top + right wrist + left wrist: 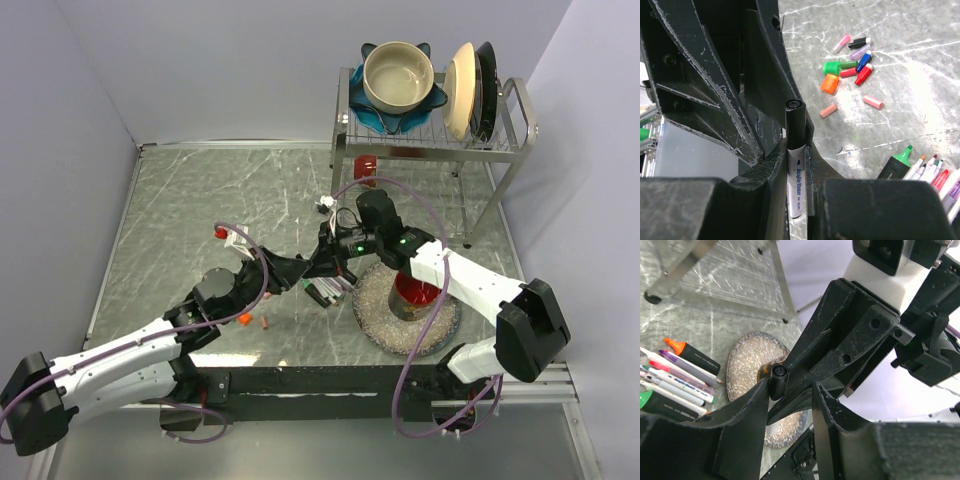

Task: Open the pen caps

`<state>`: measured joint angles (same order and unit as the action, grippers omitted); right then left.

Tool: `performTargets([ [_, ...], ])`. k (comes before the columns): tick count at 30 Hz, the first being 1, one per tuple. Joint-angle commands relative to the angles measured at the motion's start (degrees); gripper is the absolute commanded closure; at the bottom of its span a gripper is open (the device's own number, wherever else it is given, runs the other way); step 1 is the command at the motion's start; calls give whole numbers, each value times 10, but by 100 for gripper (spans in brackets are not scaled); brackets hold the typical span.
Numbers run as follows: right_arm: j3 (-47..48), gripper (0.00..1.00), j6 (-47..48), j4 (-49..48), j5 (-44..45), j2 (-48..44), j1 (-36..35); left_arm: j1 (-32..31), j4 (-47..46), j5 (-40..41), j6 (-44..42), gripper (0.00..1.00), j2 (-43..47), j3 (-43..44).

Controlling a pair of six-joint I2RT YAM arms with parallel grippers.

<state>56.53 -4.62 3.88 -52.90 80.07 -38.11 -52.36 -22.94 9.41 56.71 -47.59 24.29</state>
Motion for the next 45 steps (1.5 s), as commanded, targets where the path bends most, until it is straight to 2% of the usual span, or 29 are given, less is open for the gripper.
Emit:
performTargets([
  [1, -4, 100, 1, -34, -16, -6, -7, -10, 9, 75, 9, 58, 7, 21],
  [9, -7, 100, -4, -38, -27, -8, 2, -11, -35, 80, 11, 47, 67, -27],
  [14, -6, 100, -1, -37, -26, -5, 2, -10, -14, 78, 11, 47, 47, -7],
  [25, -7, 100, -2, -38, -20, -2, 3, -32, 61, 127, 17, 56, -29, 66],
  [31, -5, 99, 1, -34, -12, 0, 2, -47, 77, 139, 10, 67, -67, 94],
  [34, -5, 96, 3, -32, -3, -3, 3, -56, 85, 148, 5, 80, -70, 101],
  [35, -6, 95, 5, -32, -2, -4, 4, -56, 89, 148, 5, 88, -69, 102],
  [37, -5, 93, 7, -31, 1, -4, 3, -57, 92, 150, 6, 98, -66, 104],
  [40, -5, 84, 9, -28, 3, -2, 3, -56, 93, 155, 9, 99, -63, 106],
  [41, -5, 72, 12, -27, 3, -2, 3, -56, 97, 162, 13, 99, -62, 106],
  [42, -6, 66, 16, -27, 3, -1, 4, -56, 107, 169, 18, 99, -58, 105],
  [44, -7, 56, 20, -24, 0, 3, 3, -56, 119, 204, 40, 99, -44, 103],
  [45, -8, 55, 22, -23, 0, 3, 3, -56, 127, 213, 45, 99, -38, 102],
])
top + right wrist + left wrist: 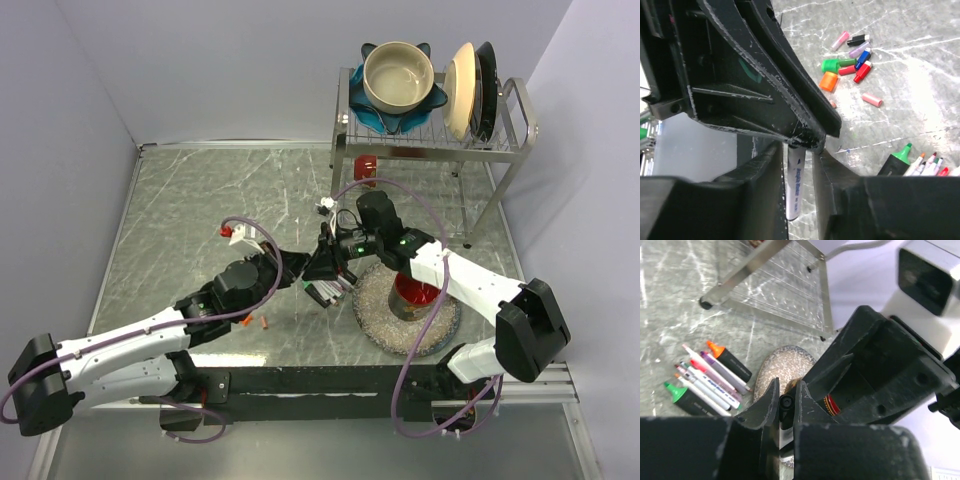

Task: Open the pen caps

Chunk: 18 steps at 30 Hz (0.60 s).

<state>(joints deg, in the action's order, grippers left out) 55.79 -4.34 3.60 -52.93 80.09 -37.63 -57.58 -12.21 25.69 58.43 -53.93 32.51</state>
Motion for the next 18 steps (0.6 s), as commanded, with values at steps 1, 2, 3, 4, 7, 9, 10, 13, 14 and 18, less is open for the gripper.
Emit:
performTargets([
  [1, 1, 55, 20, -18, 0, 4, -2, -4, 24, 59, 35, 99, 37, 19],
  [2, 3, 55, 20, -16, -1, 8, -3, -4, 27, 70, 36, 99, 41, 19],
  [3, 4, 55, 21, -13, -4, 11, -2, -4, 31, 75, 41, 99, 44, 20],
  [4, 6, 55, 22, -10, -3, 16, -3, -4, 38, 79, 42, 99, 48, 20],
  [7, 12, 55, 28, 0, -9, 27, -10, -4, 38, 84, 49, 99, 51, 19],
  [9, 16, 55, 29, 4, -9, 31, -13, -3, 33, 81, 53, 99, 49, 17],
  [10, 20, 55, 30, 9, -8, 35, -17, -3, 32, 80, 55, 99, 47, 16],
  [13, 31, 95, 38, 28, -21, 43, -23, -4, 34, 94, 61, 99, 47, 15],
  [14, 36, 100, 39, 37, -20, 45, -24, -3, 45, 102, 62, 99, 49, 16],
  [18, 48, 100, 81, 75, -3, 51, -25, 109, 121, 132, 27, 99, 74, 60],
])
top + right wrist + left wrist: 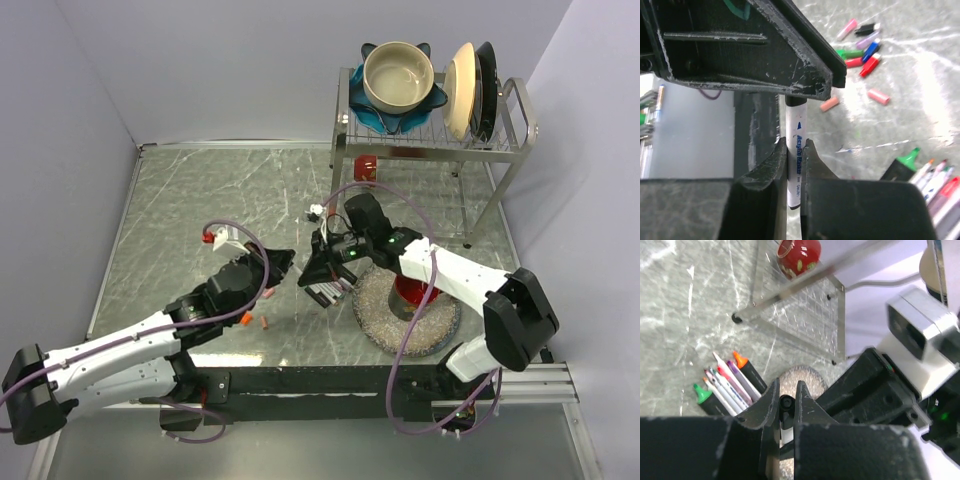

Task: Open the pen caps

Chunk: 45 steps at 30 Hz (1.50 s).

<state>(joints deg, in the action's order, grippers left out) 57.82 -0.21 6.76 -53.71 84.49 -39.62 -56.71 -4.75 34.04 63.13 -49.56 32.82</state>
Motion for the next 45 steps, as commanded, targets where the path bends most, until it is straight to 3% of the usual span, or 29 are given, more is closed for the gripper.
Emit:
performTargets([
  [1, 29, 100, 43, 54, 6, 15, -5, 146, 67, 10, -27, 99, 38, 63],
  [3, 33, 100, 48, 62, 8, 22, -5, 273, 74, -26, -47, 99, 60, 70],
  [5, 37, 100, 53, 69, 14, 27, -5, 361, 85, -72, -56, 99, 66, 79],
  [9, 41, 100, 59, 76, 51, 26, -5, 430, 124, -120, -63, 99, 75, 94],
  [13, 42, 100, 64, 79, 213, 19, -5, 440, 204, -166, -48, 99, 82, 67],
  [17, 66, 100, 87, 114, 306, 40, -3, 441, 278, -207, -7, 99, 82, 9],
  [23, 86, 100, 129, 166, 344, 69, -5, 441, 331, -265, 35, 99, 75, -81],
  [32, 90, 97, 141, 185, 340, 82, -4, 441, 366, -265, 41, 99, 87, -109],
  [33, 91, 96, 141, 186, 339, 84, -4, 441, 367, -265, 41, 98, 81, -109],
  [35, 92, 96, 141, 189, 339, 87, -4, 441, 360, -266, 38, 87, 69, -110],
  [42, 96, 92, 142, 194, 343, 94, -2, 441, 353, -251, 32, 82, 39, -107],
  [45, 99, 92, 141, 197, 345, 96, -1, 441, 351, -246, 30, 75, 30, -104],
])
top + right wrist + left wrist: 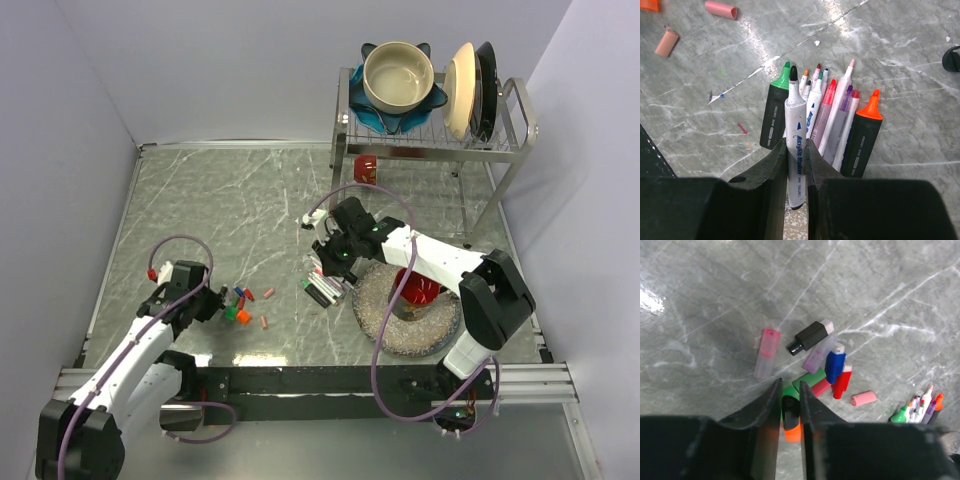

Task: Open the pen caps

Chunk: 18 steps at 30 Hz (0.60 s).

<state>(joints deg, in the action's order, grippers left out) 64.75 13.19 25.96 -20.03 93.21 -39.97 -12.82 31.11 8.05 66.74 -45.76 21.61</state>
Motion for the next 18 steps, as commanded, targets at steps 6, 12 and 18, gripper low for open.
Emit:
performTargets([
  [6, 30, 91, 6, 7, 9, 11, 6, 2, -7, 13, -7, 68, -9, 9],
  [12, 31, 87, -4, 5, 36, 20, 14, 3, 18, 11, -5, 66, 19, 24],
  [18, 33, 80, -11, 10, 81, 48, 14, 3, 18, -21, -28, 53, 73, 48],
])
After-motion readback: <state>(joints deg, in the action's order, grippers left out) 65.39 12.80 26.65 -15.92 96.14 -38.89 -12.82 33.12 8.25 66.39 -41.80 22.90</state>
